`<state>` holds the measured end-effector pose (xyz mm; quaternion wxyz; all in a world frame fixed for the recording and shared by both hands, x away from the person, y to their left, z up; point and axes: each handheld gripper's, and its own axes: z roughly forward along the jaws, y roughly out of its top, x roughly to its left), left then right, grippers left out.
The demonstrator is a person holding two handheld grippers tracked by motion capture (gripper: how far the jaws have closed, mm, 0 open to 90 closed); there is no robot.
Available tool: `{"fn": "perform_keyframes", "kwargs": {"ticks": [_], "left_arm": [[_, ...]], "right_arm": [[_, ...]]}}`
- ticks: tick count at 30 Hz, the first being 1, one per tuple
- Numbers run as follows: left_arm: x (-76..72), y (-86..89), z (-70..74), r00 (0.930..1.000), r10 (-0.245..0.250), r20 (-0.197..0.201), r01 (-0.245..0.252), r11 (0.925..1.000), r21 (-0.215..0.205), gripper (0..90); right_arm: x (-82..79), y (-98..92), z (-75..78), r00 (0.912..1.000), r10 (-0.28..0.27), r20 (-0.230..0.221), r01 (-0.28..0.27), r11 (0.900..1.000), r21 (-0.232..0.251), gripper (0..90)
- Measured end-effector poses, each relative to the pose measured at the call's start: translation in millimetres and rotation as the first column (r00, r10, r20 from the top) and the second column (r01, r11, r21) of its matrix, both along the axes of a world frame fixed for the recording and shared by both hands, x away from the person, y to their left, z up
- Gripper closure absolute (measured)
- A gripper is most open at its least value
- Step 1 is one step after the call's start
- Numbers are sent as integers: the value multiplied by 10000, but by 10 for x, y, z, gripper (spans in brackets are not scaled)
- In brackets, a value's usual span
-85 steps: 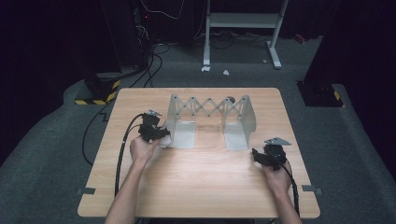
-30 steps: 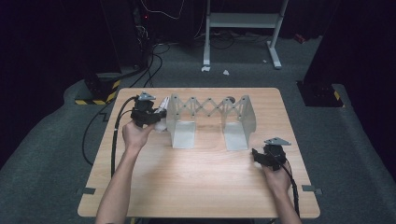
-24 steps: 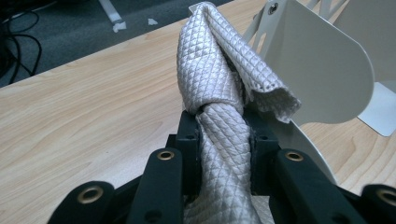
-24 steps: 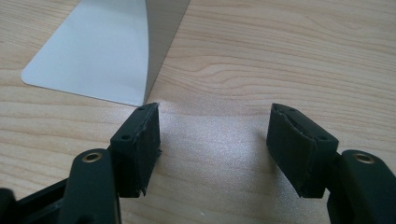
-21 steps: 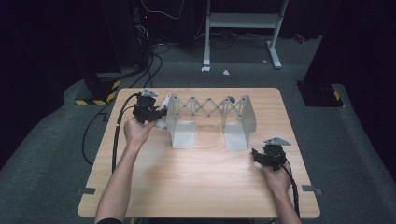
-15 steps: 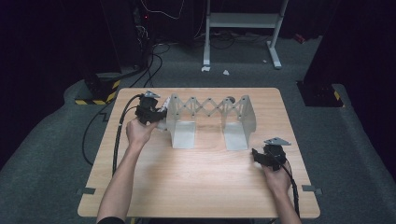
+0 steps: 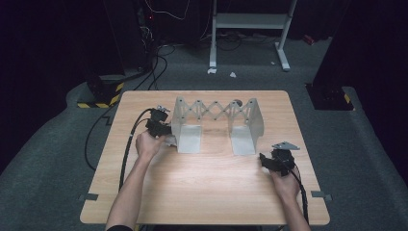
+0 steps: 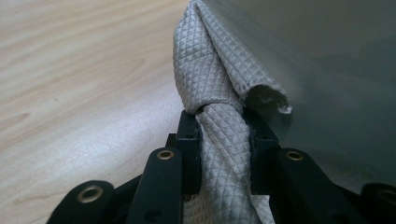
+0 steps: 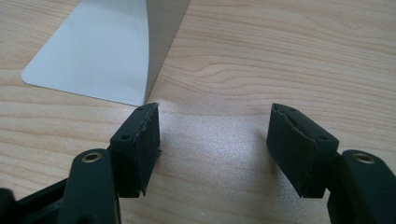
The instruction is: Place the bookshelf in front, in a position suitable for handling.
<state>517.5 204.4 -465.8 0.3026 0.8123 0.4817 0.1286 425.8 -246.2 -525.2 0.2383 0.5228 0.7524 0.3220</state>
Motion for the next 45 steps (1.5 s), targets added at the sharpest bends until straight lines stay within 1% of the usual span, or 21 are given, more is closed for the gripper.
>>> {"fn": "perform_keyframes", "kwargs": {"ticks": [4,11,12,14,17,18,19,20,21,22,23,24,25,27,28,29,31,33,38,41,45], "left_arm": [[39,3,-91,9996,70,-282,-73,9999,-107,717],[88,-5,-190,9987,179,-472,-181,9998,-53,717],[104,13,-204,9981,95,-607,-101,9999,-104,716],[106,23,-191,9980,315,-542,-342,9982,-498,717],[98,45,-137,9987,360,-360,-385,9967,-712,717],[84,65,-36,9994,343,-108,-351,9958,-840,716],[84,65,-36,9994,343,-108,-351,9958,-840,716],[71,72,57,9992,354,171,-338,9954,-895,716],[71,72,57,9992,354,171,-338,9954,-895,717],[50,89,187,9982,317,500,-265,9946,-1005,717],[50,89,187,9982,317,500,-265,9946,-1005,717],[25,86,297,9964,245,808,-166,9952,-962,717],[10,82,349,9949,209,983,-119,9958,-907,717],[-4,85,386,9936,188,1116,-87,9959,-903,717],[-38,104,480,9903,155,1383,-17,9950,-998,718],[-38,104,480,9903,155,1383,-17,9950,-998,718],[-61,114,563,9862,153,1651,21,9945,-1049,717],[-89,115,693,9792,93,2029,124,9944,-1053,717],[-56,92,812,9744,74,2247,117,9965,-833,718],[-16,82,810,9756,86,2193,89,9969,-787,718],[71,61,714,9815,105,1914,15,9980,-625,717]], "right_arm": [[0,0,0,10000,1,1,-1,10000,0,350],[0,1,0,10000,-3,0,3,10000,2,350],[0,1,0,10000,-7,2,7,10000,0,350],[0,1,0,10000,-3,2,3,10000,0,349],[0,1,0,10000,-1,0,1,10000,-1,350],[0,1,0,10000,-2,2,2,10000,-1,350],[0,1,0,10000,-2,2,2,10000,-1,350],[0,1,0,10000,-5,2,5,10000,-1,350],[0,1,0,10000,-5,2,5,10000,-1,350],[-1,1,0,10000,-3,0,3,10000,-1,350],[-1,1,0,10000,-3,2,3,10000,0,349],[-1,1,0,10000,-6,1,6,10000,0,349],[-1,1,0,10000,-9,2,9,10000,1,350],[-1,1,0,10000,-9,3,9,10000,-2,349],[-1,1,0,10000,-10,2,10,10000,0,350],[-1,1,0,10000,-10,2,10,10000,0,350],[-1,1,0,10000,-7,2,7,10000,0,350],[-1,2,0,10000,-14,2,14,10000,5,350],[-1,2,0,10000,-12,3,12,10000,-2,350],[-1,2,0,10000,-13,3,13,10000,-1,349],[-1,2,0,10000,-12,2,12,10000,-1,349]]}}
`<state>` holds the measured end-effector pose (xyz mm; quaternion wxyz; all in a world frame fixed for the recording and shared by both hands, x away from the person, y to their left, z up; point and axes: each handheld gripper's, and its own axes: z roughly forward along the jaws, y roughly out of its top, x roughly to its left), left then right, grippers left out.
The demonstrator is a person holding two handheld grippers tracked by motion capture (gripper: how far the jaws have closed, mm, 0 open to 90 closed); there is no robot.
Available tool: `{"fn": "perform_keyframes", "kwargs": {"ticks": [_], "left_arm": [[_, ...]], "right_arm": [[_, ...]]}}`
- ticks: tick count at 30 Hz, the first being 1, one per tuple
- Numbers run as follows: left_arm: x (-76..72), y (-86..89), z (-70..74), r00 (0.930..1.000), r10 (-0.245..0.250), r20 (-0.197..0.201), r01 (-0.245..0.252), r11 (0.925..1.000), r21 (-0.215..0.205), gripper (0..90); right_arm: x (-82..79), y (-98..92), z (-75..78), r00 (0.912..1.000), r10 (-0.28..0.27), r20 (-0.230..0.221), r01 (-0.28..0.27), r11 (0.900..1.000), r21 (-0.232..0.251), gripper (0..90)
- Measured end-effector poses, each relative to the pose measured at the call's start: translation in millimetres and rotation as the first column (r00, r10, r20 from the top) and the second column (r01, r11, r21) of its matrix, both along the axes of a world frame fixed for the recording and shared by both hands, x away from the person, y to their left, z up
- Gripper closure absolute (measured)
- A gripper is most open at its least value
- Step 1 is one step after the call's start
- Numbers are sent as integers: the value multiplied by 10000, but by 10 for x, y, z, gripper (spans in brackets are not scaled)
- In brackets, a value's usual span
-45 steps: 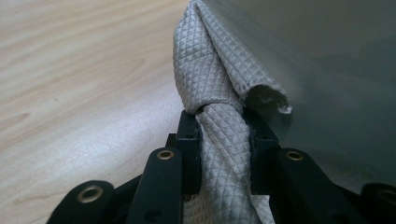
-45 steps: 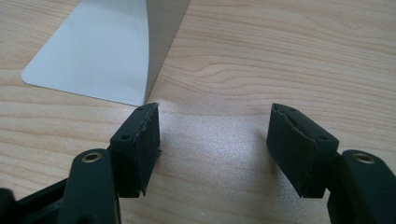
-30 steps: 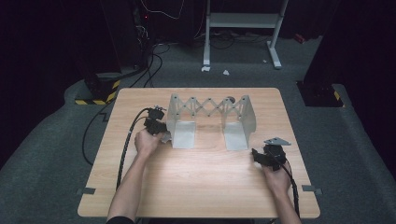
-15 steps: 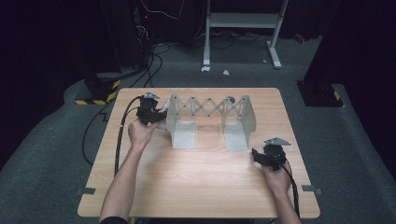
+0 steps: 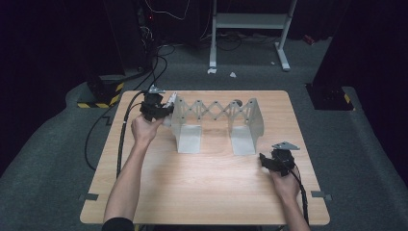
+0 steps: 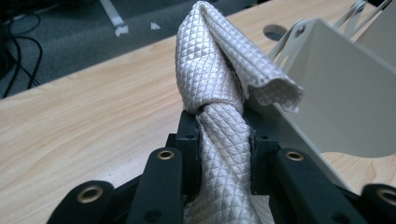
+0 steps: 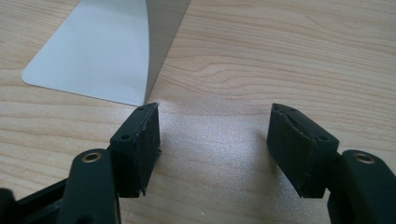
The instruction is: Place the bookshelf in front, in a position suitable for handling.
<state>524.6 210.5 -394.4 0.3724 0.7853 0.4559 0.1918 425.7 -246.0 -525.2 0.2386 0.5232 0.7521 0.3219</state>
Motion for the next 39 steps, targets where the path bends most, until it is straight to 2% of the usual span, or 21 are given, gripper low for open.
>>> {"fn": "perform_keyframes", "kwargs": {"ticks": [4,11,16,18,24,27,33,39], "left_arm": [[30,-9,-89,9997,-14,-224,17,9999,119,717],[50,-7,-383,9953,17,-972,-15,10000,14,716],[24,-12,-512,9928,12,-1199,1,9999,104,714],[-13,-1,-641,9894,-1,-1451,16,9999,100,714],[-102,32,-820,9826,-88,-1856,97,9999,39,711],[-164,19,-871,9818,-164,-1893,191,9997,126,710],[-252,29,-966,9803,-116,-1970,122,9999,18,710],[-371,4,-993,9810,-87,-1941,116,9998,136,710]], "right_arm": [[0,0,0,10000,2,1,-2,10000,1,349],[0,0,0,10000,9,-2,-9,10000,2,349],[-1,1,0,10000,11,-13,-11,10000,8,347],[-1,1,0,10000,13,-12,-13,10000,7,347],[-1,1,0,10000,15,-13,-15,10000,7,346],[-1,2,0,10000,20,-15,-20,10000,7,346],[-1,1,1,10000,62,-9,-62,10000,-12,346],[-1,1,1,10000,76,-8,-76,10000,-16,347]]}}
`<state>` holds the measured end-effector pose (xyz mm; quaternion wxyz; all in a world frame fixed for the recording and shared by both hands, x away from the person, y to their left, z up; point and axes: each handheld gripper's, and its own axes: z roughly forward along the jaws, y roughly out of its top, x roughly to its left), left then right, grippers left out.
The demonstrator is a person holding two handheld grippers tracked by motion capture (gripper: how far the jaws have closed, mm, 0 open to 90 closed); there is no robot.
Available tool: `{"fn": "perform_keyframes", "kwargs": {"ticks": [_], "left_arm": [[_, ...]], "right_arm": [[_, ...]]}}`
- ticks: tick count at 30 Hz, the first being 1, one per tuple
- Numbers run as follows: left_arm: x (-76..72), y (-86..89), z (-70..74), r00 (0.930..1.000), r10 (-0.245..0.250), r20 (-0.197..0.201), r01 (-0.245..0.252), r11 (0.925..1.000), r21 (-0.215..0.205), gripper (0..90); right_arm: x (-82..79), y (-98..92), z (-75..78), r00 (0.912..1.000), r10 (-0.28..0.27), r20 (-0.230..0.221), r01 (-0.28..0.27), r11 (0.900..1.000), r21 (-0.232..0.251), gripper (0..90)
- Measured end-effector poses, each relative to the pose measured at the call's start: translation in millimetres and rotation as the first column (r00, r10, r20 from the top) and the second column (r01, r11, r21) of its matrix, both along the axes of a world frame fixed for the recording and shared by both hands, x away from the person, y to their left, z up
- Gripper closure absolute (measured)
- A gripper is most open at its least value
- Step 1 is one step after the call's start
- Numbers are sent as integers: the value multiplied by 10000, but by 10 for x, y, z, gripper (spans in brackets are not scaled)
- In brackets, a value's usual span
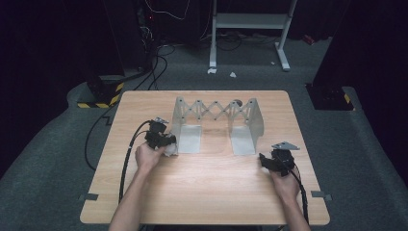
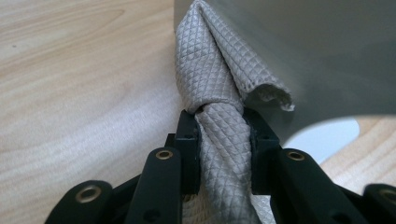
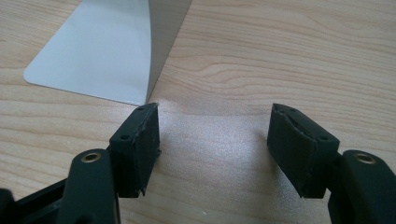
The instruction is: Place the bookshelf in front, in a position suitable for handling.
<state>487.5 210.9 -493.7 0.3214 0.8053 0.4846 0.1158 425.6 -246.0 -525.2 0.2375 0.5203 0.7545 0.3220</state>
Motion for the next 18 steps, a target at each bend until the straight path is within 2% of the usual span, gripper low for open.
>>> {"fn": "perform_keyframes", "kwargs": {"ticks": [5,11,18], "left_arm": [[-128,5,-20,10000,-37,-83,37,10000,6,710],[-312,-43,5,9999,-125,8,125,9991,395,711],[-522,-75,16,9999,-67,82,65,9997,249,713]], "right_arm": [[0,0,0,10000,4,3,-4,10000,2,346],[-10,4,1,10000,-30,-22,30,10000,17,347],[-12,4,1,10000,-5,-30,5,10000,19,347]]}}
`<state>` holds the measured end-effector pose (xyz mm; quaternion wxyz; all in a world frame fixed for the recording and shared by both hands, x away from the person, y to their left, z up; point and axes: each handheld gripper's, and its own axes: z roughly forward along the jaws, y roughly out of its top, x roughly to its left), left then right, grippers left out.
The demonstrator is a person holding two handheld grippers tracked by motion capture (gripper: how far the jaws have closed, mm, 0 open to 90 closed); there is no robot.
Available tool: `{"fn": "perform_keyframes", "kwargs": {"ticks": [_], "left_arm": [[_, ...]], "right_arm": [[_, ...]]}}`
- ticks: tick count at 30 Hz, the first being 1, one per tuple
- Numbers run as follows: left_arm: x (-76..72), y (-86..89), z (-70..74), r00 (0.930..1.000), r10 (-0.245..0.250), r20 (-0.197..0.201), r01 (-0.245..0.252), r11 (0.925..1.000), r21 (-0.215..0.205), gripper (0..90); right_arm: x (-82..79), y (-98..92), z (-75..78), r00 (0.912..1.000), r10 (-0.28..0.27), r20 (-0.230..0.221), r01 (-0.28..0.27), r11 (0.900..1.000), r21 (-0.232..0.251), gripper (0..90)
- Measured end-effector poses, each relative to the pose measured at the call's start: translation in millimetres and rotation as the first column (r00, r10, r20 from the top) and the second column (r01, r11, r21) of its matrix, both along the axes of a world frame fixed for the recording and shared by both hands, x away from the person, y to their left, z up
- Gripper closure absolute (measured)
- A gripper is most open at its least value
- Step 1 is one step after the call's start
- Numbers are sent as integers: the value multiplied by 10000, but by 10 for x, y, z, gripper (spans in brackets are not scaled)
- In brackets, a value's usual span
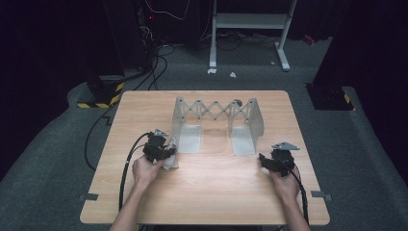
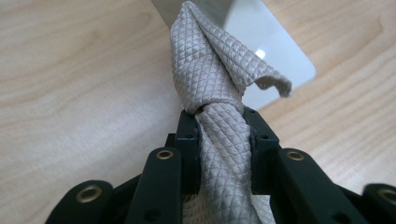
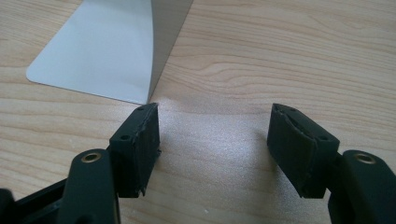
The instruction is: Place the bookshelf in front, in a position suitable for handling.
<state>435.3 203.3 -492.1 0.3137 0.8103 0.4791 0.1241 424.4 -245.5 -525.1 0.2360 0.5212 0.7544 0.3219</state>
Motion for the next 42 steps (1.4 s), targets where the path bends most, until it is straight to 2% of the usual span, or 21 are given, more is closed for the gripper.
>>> {"fn": "perform_keyframes", "kwargs": {"ticks": [6,11,12,20,23,25,28,31,35,42], "left_arm": [[-117,-75,-8,9999,-36,106,36,10000,-67,714],[-163,-173,-1,9995,-247,188,253,9992,-315,715],[-164,-200,-3,9994,-293,186,300,9988,-387,715],[-121,-431,-49,9980,-452,440,456,9989,-78,715],[-85,-487,-68,9978,-442,500,450,9989,-139,715],[-68,-523,-75,9975,-398,584,418,9985,-340,715],[-48,-567,-98,9970,-351,685,365,9991,-194,715],[-46,-595,-105,9965,-295,780,309,9994,-163,715],[-34,-594,-107,9962,-159,858,153,9999,77,716],[38,-484,-130,9972,342,662,-355,9992,181,718]], "right_arm": [[-2,1,1,10000,34,-15,-34,10000,6,347],[-1,2,0,10000,92,9,-92,10000,-9,347],[-2,3,0,10000,97,11,-97,10000,-9,347],[-5,8,0,10000,74,18,-74,10000,-4,347],[-5,8,0,10000,87,18,-87,10000,-20,346],[-5,8,0,10000,85,17,-85,10000,-17,346],[-5,7,0,10000,95,23,-95,10000,-23,346],[-6,8,-1,10000,90,16,-90,10000,-20,346],[-5,8,-1,10000,93,23,-93,10000,-24,347],[-6,8,-1,10000,90,15,-90,10000,-16,347]]}}
